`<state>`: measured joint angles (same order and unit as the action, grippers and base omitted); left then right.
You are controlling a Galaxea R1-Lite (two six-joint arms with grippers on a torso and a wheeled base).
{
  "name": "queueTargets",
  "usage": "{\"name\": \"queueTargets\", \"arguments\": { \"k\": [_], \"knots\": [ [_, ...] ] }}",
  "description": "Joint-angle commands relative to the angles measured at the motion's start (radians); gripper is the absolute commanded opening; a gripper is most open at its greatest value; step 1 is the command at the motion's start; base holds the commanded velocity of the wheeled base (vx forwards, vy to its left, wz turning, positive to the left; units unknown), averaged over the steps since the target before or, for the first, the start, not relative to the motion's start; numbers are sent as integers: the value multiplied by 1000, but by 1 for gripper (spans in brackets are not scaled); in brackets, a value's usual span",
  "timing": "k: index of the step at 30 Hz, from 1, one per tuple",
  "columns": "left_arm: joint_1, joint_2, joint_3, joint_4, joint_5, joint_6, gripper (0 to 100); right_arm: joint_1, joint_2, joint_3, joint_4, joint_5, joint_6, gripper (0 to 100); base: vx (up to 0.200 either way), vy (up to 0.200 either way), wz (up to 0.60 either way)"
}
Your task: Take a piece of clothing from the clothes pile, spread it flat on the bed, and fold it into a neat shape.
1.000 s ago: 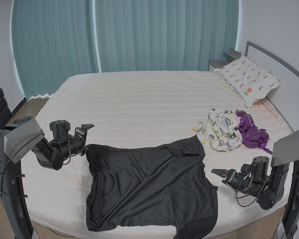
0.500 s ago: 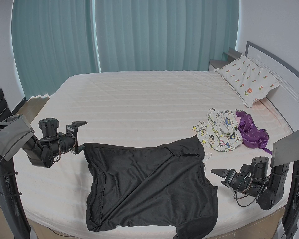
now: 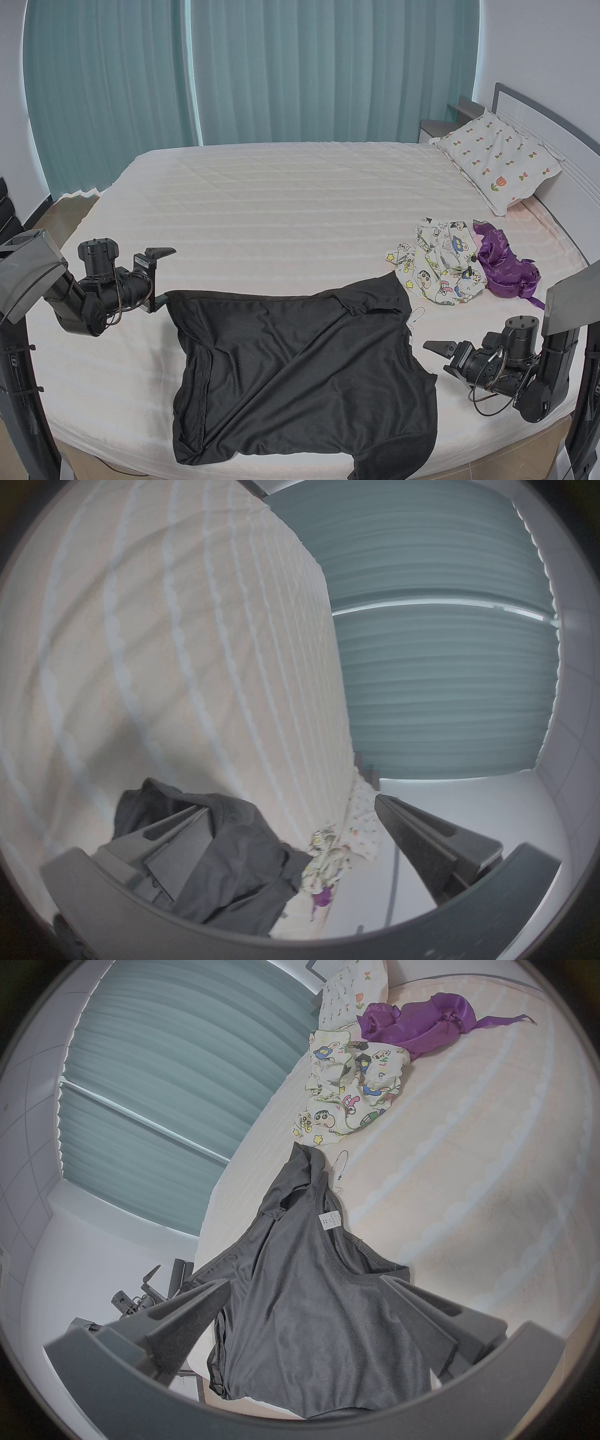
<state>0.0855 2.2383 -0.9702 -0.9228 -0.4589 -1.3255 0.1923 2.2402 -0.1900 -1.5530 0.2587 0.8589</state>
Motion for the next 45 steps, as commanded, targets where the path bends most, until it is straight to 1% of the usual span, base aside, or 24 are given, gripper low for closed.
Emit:
{"name": "queueTargets", "arguments": {
  "k": [1,2,3,4,5,6,8,9,11,12,15,17,18,19,20,23,26,33,41,45],
  "knots": [
    [-3,-28,-16,186,40,164,100,-4,1,1,-6,-1,-1,100,0,0,0],
    [-6,-34,-28,231,74,201,100,-4,1,1,-6,-1,0,100,0,0,0],
    [-7,-36,-30,236,80,207,100,-4,1,1,-4,1,0,100,0,0,0],
    [-26,-42,-51,305,155,262,100,-4,1,0,-4,1,-1,100,0,0,0],
    [-43,-43,-61,334,206,289,100,-4,1,0,-4,1,-1,100,0,0,0],
    [-53,-43,-65,344,237,302,100,-2,1,0,-6,1,-1,100,0,0,0],
    [-96,-34,-68,338,379,355,100,-2,1,0,-6,1,-1,100,0,0,0],
    [-110,-31,-68,328,424,367,100,-2,1,0,-6,-1,-1,100,0,0,0],
    [-133,-26,-59,275,490,370,100,-2,-1,0,-6,-1,-1,100,0,0,0],
    [-138,-28,-54,249,494,370,100,-2,-1,1,-6,-1,-1,100,0,0,0],
    [-138,-39,-35,222,487,365,100,-2,-2,1,-6,-1,-1,100,0,0,0],
    [-139,-45,-13,222,448,367,100,-2,-2,0,-6,-1,-1,100,0,0,0],
    [-139,-45,-13,222,448,367,100,-2,-2,0,-6,-1,-1,100,0,0,0],
    [-139,-43,10,220,373,367,100,-1,-2,0,-6,-1,-1,100,0,0,0],
    [-136,-40,22,216,322,365,100,-1,-4,0,-6,-3,-1,100,0,0,0],
    [-124,-37,25,216,256,350,100,-1,-2,1,-6,-10,-1,100,0,0,0],
    [-118,-37,15,216,252,328,100,1,-1,0,-6,-13,-1,100,0,0,0],
    [-112,-37,21,200,253,318,100,2,-2,0,-6,-13,-1,100,0,0,0],
    [-104,-31,28,180,243,301,100,4,-2,1,-6,-13,-1,100,200,0,0],
    [-102,-25,27,180,237,290,100,4,-2,0,-6,-13,-1,100,0,0,0]
  ]
}}
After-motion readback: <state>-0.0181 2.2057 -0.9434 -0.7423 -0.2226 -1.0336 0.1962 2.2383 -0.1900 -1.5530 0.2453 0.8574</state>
